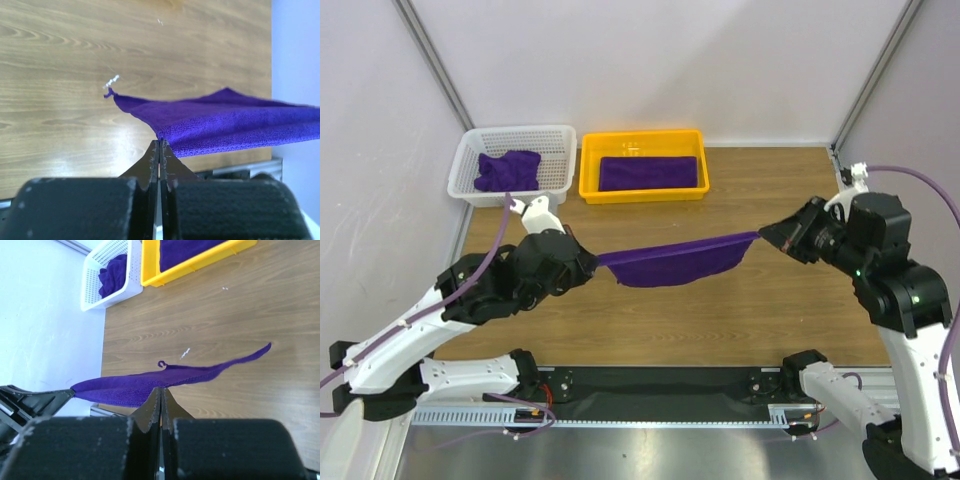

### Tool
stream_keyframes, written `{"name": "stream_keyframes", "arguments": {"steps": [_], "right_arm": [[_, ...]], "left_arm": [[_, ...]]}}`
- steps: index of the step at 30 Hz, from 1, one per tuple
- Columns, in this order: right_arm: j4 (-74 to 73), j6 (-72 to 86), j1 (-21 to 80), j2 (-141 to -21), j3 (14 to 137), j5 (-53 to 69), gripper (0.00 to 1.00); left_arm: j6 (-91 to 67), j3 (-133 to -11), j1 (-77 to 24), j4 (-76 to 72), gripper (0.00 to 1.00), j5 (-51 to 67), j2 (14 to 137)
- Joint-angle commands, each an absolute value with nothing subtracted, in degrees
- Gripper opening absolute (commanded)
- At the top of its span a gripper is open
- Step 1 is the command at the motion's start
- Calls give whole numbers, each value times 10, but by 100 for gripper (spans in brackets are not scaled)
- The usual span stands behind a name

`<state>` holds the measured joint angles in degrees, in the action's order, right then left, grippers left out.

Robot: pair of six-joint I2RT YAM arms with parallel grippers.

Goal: Fold and stack the towels
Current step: Flatten out the crumpled towel

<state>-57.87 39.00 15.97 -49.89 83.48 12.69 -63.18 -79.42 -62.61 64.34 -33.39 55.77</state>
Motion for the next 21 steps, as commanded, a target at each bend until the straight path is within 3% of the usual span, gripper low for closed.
{"name": "stream_keyframes", "arguments": {"steps": [1, 12, 15, 21], "right_arm": [[-599, 398, 162, -465, 826, 107, 0], [-672, 447, 161, -432, 858, 96, 0], [-688, 461, 161, -441, 860, 70, 0], [-606, 460, 161, -477, 717, 92, 0]], "left_arm": [[-607, -830, -647, 665, 1, -318, 559], [-731, -934, -722, 801, 0, -358, 604], [-774, -903, -712, 803, 1, -373, 594], [-741, -725, -585, 655, 0, -274, 560]]}}
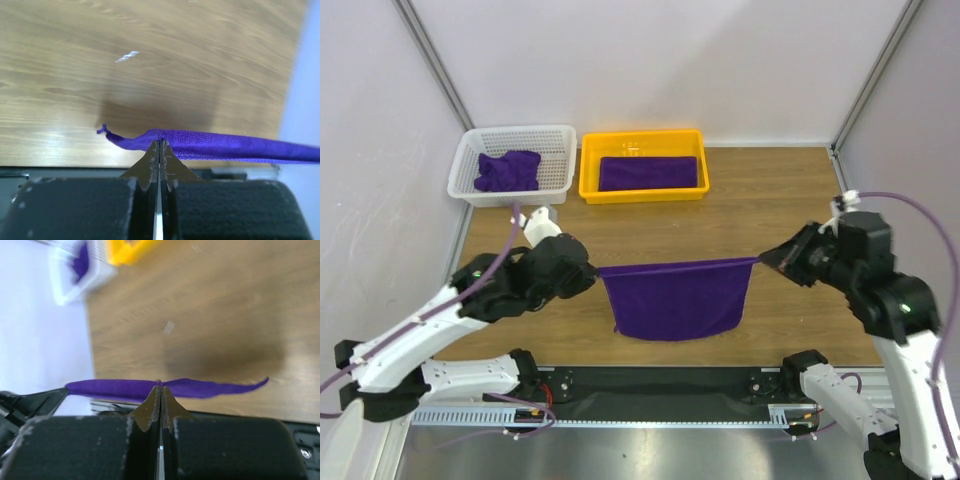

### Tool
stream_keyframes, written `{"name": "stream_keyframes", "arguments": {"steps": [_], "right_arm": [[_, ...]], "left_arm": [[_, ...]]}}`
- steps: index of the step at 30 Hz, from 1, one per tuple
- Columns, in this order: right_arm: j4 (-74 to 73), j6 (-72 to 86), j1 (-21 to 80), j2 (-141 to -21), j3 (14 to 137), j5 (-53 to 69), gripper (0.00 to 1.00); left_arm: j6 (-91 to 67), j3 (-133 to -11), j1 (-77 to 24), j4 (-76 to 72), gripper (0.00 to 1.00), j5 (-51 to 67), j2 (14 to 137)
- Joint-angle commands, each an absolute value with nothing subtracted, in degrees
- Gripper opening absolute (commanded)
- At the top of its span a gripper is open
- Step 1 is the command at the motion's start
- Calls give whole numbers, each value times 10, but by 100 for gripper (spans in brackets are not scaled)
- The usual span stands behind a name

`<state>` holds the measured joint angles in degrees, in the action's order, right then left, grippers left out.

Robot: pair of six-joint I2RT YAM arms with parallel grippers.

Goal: Fold and stack the towels
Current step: Flatten out the crumpled towel

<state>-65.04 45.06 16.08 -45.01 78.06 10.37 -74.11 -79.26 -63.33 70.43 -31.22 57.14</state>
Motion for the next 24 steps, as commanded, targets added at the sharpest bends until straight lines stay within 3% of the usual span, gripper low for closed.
{"name": "stream_keyframes", "arguments": {"steps": [1, 8, 24], "right_arm": [[-591, 460, 161, -481, 697, 85, 0], [-430, 429, 151, -561, 620, 90, 0], [-209, 351, 104, -902, 705, 137, 0]], "left_arm": [[-735, -676, -569, 609, 0, -265, 556], [-623, -610, -440, 436, 0, -231, 623], [-432, -682, -293, 200, 1, -115, 918]]}}
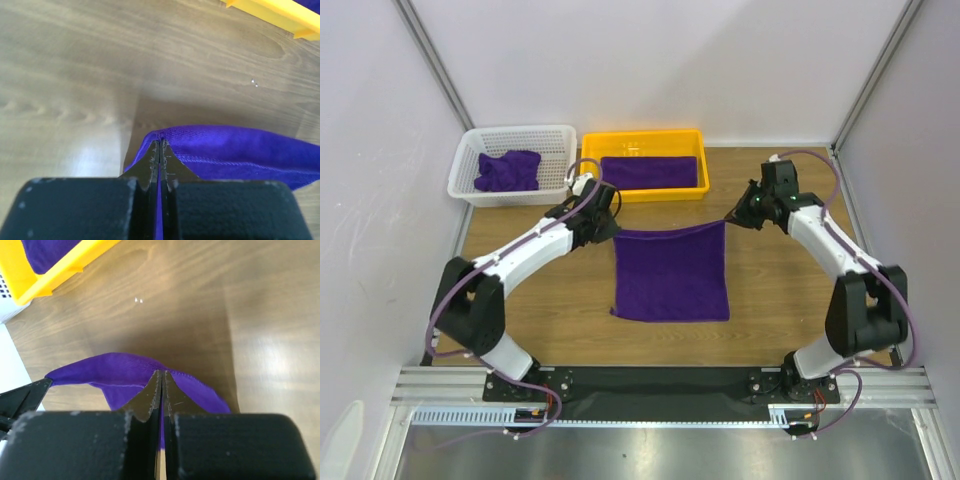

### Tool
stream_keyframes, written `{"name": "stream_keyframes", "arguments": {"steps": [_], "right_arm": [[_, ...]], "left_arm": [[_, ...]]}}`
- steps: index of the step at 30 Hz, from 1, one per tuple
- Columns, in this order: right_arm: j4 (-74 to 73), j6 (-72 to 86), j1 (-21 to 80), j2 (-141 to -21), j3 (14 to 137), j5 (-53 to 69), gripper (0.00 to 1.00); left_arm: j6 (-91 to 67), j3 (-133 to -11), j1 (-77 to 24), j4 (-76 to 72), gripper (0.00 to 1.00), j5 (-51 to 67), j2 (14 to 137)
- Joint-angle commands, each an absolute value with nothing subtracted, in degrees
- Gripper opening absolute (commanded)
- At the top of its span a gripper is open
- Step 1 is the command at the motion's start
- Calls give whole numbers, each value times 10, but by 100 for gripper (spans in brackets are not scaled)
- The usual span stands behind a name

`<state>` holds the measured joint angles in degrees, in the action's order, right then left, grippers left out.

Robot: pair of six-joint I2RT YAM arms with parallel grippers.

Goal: Fold and stack the towels
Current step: Flatten out the crumpled towel, then fold the towel

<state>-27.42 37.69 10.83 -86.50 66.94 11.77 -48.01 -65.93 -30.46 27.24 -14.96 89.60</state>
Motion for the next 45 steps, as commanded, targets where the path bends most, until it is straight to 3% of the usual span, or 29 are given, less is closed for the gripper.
{"name": "stream_keyframes", "arguments": {"steps": [1, 9, 15, 45], "right_arm": [[-204, 349, 100, -917, 710, 142, 0], [-179, 338, 85, -1019, 764, 162, 0], [-197, 335, 67, -1018, 771, 175, 0], [-407, 298, 61, -729, 486, 230, 0]], "left_arm": [[-426, -683, -290, 190, 0, -110, 928], [-401, -724, -256, 159, 0, -92, 1019], [-399, -709, -245, 171, 0, -76, 1002], [-531, -380, -359, 269, 0, -52, 668]]}}
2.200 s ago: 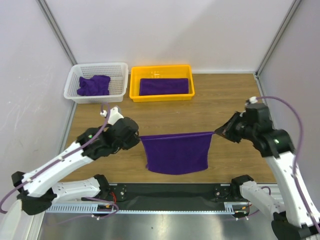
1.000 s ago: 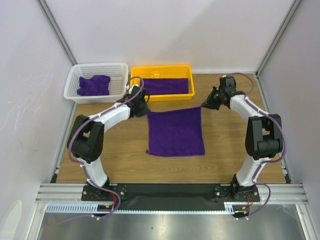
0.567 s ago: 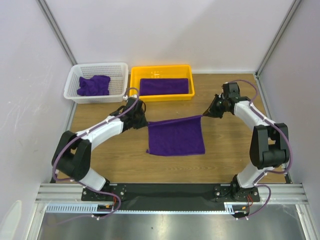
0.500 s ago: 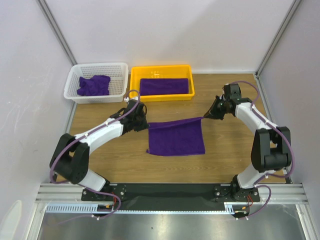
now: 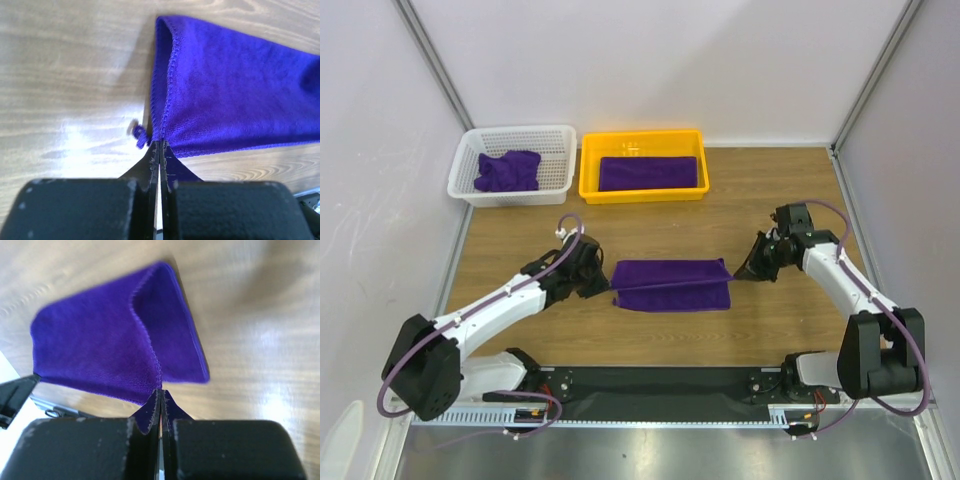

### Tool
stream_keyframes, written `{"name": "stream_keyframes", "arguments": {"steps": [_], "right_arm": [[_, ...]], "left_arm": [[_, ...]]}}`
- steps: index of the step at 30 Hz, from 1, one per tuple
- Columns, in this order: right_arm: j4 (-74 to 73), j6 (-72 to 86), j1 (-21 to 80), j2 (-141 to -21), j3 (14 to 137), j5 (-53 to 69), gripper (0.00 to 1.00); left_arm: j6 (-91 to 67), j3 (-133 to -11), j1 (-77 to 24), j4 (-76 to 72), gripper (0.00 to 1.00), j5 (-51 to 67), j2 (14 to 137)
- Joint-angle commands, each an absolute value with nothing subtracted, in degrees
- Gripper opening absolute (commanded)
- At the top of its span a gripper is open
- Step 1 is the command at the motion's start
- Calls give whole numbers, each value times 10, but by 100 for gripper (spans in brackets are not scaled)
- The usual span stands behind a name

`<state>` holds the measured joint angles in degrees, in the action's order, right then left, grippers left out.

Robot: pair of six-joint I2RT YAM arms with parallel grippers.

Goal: Fold and stack the towels
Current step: Fold the towel

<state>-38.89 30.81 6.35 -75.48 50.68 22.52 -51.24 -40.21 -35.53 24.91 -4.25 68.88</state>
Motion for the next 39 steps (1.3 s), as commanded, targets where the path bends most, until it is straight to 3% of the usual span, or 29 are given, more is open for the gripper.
{"name": "stream_keyframes", "arguments": {"steps": [1, 20, 39], "right_arm": [[-406, 297, 61, -727, 478, 232, 0], [-357, 280, 62, -764, 379, 221, 0], [-345, 261, 84, -819, 387, 217, 0]], "left_arm": [[-533, -375, -362, 268, 0, -51, 668], [-546, -334, -412, 231, 0, -48, 712], [-540, -336, -416, 223, 4, -59, 737]]}}
